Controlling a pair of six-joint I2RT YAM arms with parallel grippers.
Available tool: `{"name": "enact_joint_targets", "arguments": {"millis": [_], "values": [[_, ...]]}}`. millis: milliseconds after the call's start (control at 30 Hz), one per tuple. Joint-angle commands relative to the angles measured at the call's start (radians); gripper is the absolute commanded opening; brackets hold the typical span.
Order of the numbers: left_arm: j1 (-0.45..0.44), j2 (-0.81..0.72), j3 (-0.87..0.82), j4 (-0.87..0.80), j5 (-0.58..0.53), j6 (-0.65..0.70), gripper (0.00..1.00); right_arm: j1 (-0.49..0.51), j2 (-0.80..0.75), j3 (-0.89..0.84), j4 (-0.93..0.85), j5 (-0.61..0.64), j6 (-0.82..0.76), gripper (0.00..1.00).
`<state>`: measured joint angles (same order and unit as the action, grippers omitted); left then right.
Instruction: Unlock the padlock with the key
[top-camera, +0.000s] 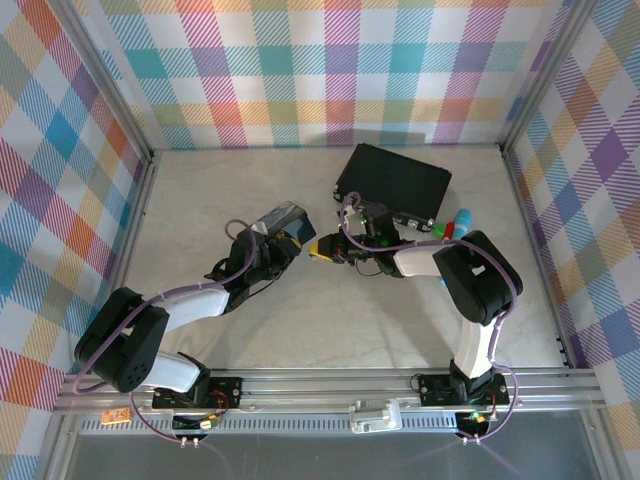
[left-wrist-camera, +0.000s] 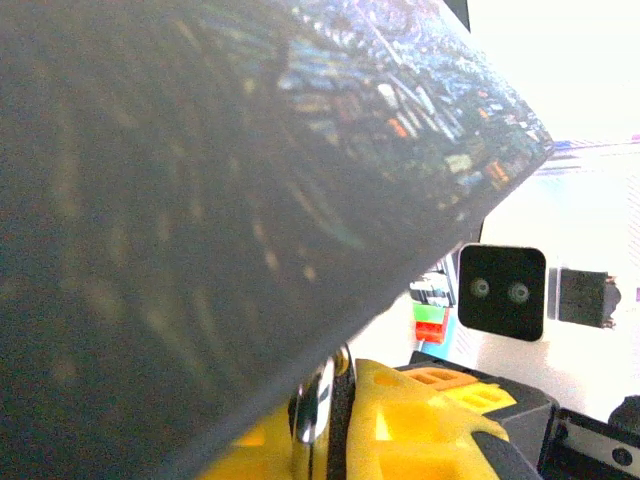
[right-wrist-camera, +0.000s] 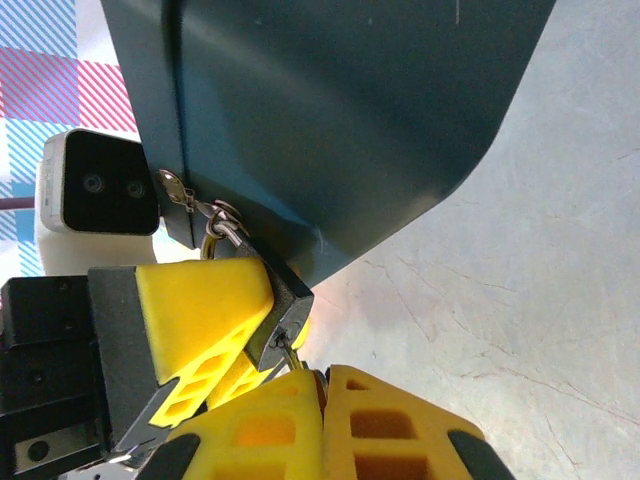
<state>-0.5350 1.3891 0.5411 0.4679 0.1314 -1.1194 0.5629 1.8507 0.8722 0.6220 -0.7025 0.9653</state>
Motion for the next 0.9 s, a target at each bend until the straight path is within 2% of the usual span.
{"name": "enact_joint_targets", "arguments": {"millis": [0,200,333,700,867], "values": [[-0.027,-0.058,-0.006,-0.064,-0.095,-0.030,0.00,0.009,-0.041,-0.033,0.142,0.133,0.052,0.00],[-0.060,-0.062,0.002,-0.068,-0.160,-0.071,0.00,0.048,-0.034,-0.063,0.232,0.209,0.125,0.00],[-0.071,-0.048,-0.007,-0.034,-0.183,-0.094,0.00,0.069,-0.028,-0.060,0.255,0.211,0.149,0.00],[-0.075,-0.007,-0.012,0.052,-0.150,-0.104,0.00,0.101,0.019,-0.029,0.321,0.152,0.197,0.00],[-0.075,0.013,-0.019,0.132,-0.113,-0.087,0.00,0.120,0.040,0.003,0.319,0.101,0.171,0.00]]}}
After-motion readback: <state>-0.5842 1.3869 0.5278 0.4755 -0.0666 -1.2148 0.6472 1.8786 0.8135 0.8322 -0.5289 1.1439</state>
